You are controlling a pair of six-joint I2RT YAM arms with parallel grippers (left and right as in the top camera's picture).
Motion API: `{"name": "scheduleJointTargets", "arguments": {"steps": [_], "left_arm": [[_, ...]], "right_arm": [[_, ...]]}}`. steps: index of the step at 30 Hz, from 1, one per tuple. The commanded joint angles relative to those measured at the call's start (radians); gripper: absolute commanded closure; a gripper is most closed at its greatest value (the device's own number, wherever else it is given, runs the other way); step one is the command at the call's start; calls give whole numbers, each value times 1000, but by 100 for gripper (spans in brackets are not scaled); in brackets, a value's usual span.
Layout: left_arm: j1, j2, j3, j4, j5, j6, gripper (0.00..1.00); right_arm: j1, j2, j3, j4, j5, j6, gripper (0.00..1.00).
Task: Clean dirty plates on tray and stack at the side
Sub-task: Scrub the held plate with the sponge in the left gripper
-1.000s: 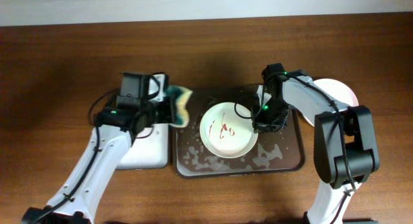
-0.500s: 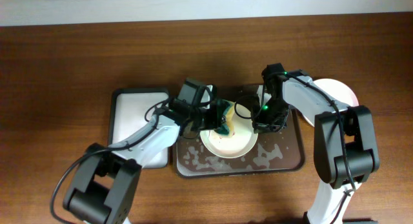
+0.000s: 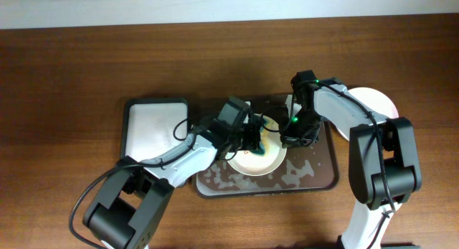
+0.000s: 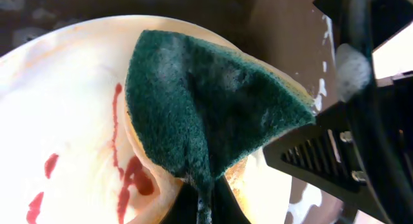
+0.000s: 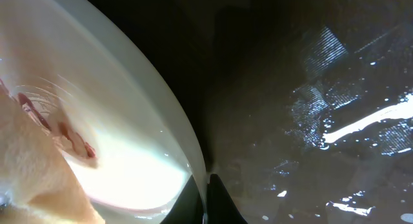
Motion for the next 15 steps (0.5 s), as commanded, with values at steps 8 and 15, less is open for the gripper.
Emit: {"name": "scheduleJointTargets", "arguments": {"steps": [8, 15], "left_arm": [[-15, 94, 14, -11, -137, -24, 100], [39, 93, 32, -242, -395, -24, 100]], "right_arm": [[11, 14, 0, -1, -2, 4, 96], [11, 13, 0, -3, 3, 4, 96]]}}
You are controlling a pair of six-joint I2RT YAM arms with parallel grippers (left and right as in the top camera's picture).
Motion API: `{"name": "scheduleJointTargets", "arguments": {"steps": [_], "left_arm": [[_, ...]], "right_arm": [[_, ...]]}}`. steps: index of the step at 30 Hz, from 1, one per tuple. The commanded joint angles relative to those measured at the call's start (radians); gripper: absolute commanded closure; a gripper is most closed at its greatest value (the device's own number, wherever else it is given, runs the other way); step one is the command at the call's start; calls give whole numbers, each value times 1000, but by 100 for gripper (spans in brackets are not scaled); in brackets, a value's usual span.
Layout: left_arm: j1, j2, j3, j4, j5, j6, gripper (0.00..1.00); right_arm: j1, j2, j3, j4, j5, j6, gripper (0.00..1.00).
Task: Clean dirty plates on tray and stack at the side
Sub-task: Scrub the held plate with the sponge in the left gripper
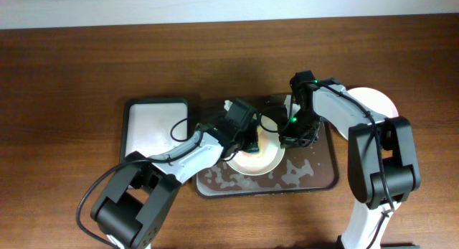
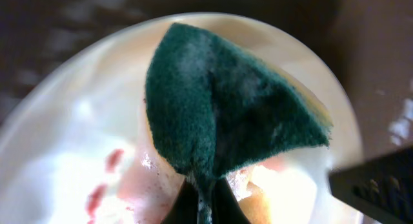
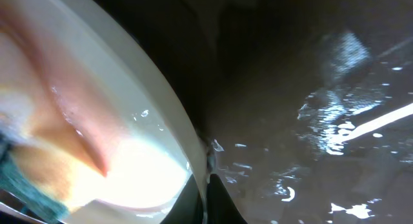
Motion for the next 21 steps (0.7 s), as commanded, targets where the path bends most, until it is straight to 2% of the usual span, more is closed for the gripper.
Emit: {"name": "scheduleJointTargets", "arguments": {"steps": [1, 5, 9, 12, 15, 19, 21], "left_arm": [[61, 41, -14, -127, -187, -2, 100], [70, 19, 70, -277, -142, 3, 100], [64, -30, 129, -397, 126, 32, 100], [61, -30, 129, -377, 163, 40, 100], [61, -30, 129, -293, 207, 61, 100], [60, -30, 128, -227, 208, -28, 100], [60, -29, 128, -212, 207, -29, 100]], "right_arm": [[5, 8, 0, -9, 14, 3, 96], [5, 8, 0, -10, 15, 3, 96], [5, 8, 0, -10, 14, 3, 96], [5, 8, 0, -11, 14, 3, 96], [5, 8, 0, -13, 14, 3, 96], [5, 8, 0, -13, 14, 3, 96], [5, 8, 0, -13, 14, 3, 96]]}}
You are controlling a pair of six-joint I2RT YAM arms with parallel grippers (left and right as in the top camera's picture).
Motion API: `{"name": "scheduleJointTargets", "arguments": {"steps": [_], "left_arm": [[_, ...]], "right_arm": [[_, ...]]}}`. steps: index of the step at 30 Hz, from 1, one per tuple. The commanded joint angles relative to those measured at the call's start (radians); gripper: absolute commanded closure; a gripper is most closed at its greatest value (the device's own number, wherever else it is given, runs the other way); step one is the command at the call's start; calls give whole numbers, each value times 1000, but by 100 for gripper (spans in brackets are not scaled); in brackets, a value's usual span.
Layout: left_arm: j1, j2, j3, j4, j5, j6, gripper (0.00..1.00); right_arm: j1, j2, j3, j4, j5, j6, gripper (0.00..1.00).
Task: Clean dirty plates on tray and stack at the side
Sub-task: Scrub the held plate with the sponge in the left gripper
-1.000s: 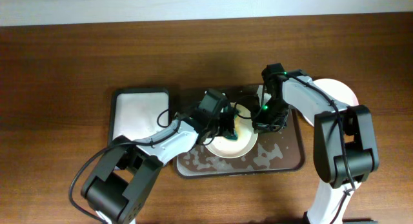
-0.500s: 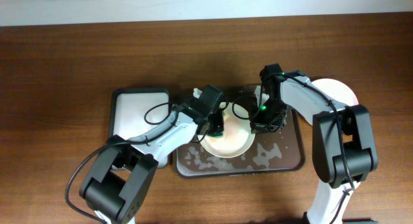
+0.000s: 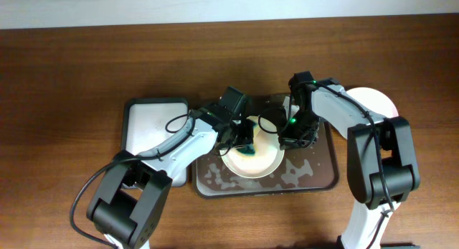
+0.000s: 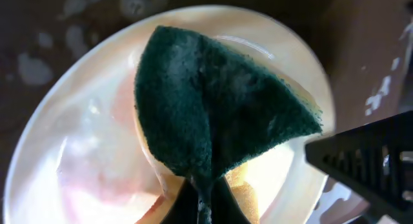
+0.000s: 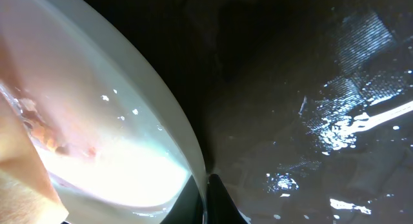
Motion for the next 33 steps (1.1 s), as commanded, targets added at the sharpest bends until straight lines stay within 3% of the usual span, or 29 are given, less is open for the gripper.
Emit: {"name": "scheduleJointTargets", "arguments": {"steps": [1, 11, 23, 28, 31, 33], "left_arm": [[0, -19, 5, 20, 29, -32, 100], [-97, 82, 5, 70, -31, -35, 100], [-25, 60, 6, -302, -214, -35, 100], [31, 50, 13, -186, -399, -34, 100], [35, 50, 13, -52, -347, -34, 99], [34, 50, 13, 26, -227, -27, 99]], "right_arm": [[0, 6, 0, 0, 20, 7, 96], [0, 6, 0, 0, 20, 7, 96], [0, 6, 0, 0, 20, 7, 96], [0, 6, 0, -1, 20, 7, 96], [0, 6, 0, -1, 20, 7, 96], [0, 6, 0, -1, 20, 7, 96]]}}
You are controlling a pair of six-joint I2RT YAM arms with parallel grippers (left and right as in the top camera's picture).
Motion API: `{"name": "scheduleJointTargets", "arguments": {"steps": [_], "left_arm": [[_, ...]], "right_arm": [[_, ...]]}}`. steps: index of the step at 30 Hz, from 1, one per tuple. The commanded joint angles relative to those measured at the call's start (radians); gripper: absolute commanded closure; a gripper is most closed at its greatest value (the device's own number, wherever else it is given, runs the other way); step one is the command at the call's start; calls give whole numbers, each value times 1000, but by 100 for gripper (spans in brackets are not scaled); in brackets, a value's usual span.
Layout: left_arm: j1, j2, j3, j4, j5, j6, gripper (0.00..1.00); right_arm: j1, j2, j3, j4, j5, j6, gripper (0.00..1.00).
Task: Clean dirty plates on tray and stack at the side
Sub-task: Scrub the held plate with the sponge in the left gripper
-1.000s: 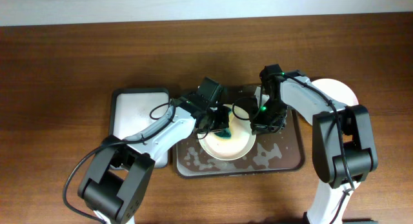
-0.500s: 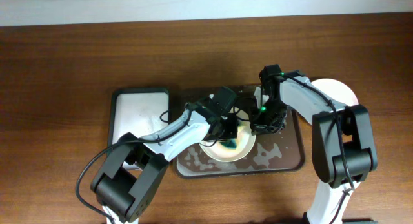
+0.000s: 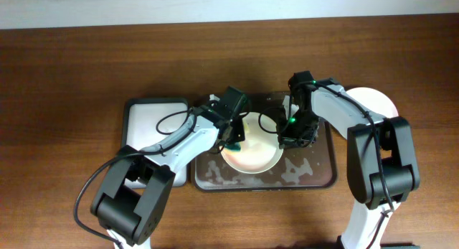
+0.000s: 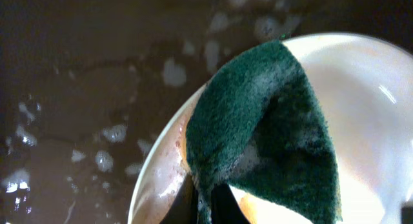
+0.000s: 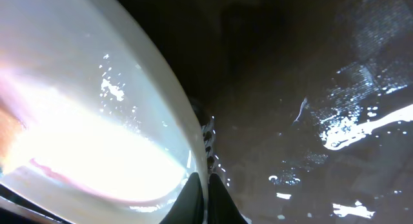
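Observation:
A white plate (image 3: 252, 153) lies in the dark wet tray (image 3: 323, 176); its inside looks pale with faint pink smears (image 5: 45, 166). My left gripper (image 3: 234, 140) is shut on a folded green and yellow sponge (image 4: 271, 121) pressed on the plate's left rim (image 4: 158, 166). On the opposite side my right gripper (image 3: 289, 138) is shut on the plate's right rim (image 5: 193, 146). A second white plate (image 3: 376, 104) rests on the table right of the tray.
A white rectangular tray (image 3: 153, 130) sits left of the dark tray. Soapy water and foam patches (image 3: 301, 165) cover the dark tray's floor. Brown table (image 3: 72, 69) lies all around.
The sponge has shifted from the plate's middle to its left rim. The plate's inside looks cleaner. My right gripper still clamps the right rim in the same place.
Red sauce streaks showed on the plate with the sponge at its right side. The sponge was then over the centre with the streaks turned to pink smears, then mid-plate again. Now it lies at the left rim. My right gripper held the rim throughout.

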Motion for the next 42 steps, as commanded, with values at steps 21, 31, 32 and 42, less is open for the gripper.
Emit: {"name": "scheduleJointTargets", "arguments": {"steps": [21, 31, 32, 42], "left_arm": [[18, 78, -13, 84, -83, -2, 100], [35, -127, 12, -59, 66, 131, 100], [34, -126, 11, -37, 69, 131, 100], [-44, 17, 11, 181, 97, 134, 100]], "right_arm": [[-1, 6, 0, -18, 20, 2, 96], [-1, 6, 0, -18, 20, -2, 96], [-1, 6, 0, -18, 20, -2, 96], [-1, 6, 0, -19, 20, -2, 96]]}}
